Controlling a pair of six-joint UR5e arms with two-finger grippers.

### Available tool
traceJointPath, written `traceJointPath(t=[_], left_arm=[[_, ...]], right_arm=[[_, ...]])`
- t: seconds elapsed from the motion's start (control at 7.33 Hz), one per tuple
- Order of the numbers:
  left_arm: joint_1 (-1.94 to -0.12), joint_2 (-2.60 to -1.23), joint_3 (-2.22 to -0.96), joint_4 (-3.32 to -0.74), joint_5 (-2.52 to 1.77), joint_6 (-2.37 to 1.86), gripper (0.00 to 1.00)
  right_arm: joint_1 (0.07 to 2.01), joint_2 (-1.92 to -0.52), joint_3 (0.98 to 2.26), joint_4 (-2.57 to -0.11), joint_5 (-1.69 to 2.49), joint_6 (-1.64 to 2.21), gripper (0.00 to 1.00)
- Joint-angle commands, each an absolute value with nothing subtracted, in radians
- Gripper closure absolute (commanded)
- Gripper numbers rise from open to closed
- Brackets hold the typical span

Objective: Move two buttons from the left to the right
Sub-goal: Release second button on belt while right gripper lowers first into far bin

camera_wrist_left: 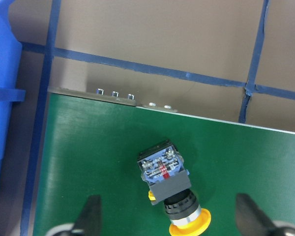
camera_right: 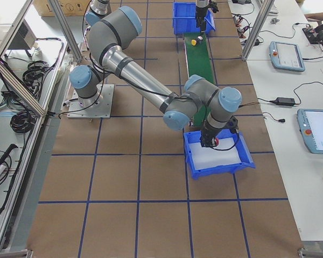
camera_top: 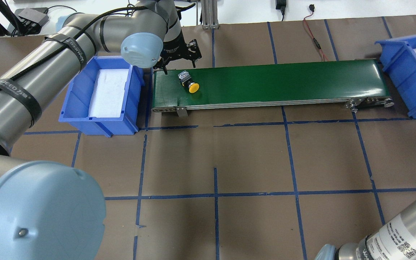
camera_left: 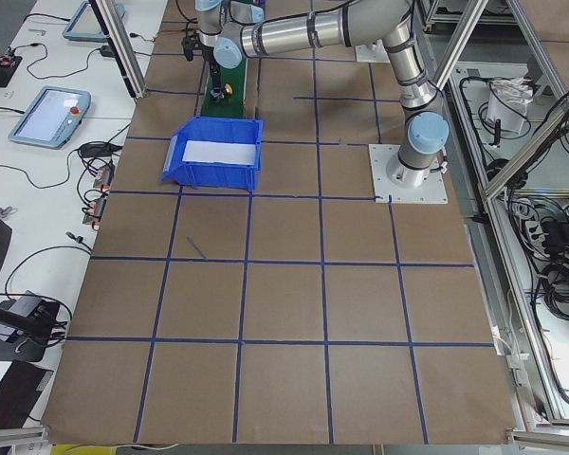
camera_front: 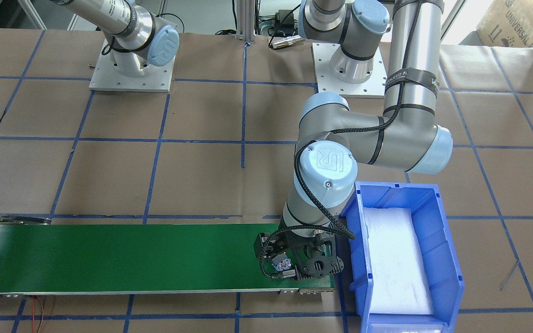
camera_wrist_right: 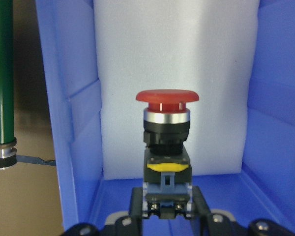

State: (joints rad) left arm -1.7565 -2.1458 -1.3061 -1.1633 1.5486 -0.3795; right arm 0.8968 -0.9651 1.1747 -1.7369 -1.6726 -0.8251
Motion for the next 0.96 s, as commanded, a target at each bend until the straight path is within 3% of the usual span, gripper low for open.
traceJointPath(t=[0.0, 0.27, 0.82], left_arm=[[-1.711, -2.105, -1.302, -1.195, 1.549, -0.291, 0.0], [-1.662, -1.999, -1.333, -1.372, 1.65, -0.028, 0.0], [-1.658, -1.769, -1.458, -1.407, 1.648, 0.123, 0.0]], right_arm=[[0.896, -0.939, 1.186, -1.749, -1.674, -0.825, 0.91], [0.894, -0.91, 1.184, -1.749, -1.675, -0.825, 0.91], [0.894, -0.873, 1.18, -1.773, -1.675, -0.825, 0.88]])
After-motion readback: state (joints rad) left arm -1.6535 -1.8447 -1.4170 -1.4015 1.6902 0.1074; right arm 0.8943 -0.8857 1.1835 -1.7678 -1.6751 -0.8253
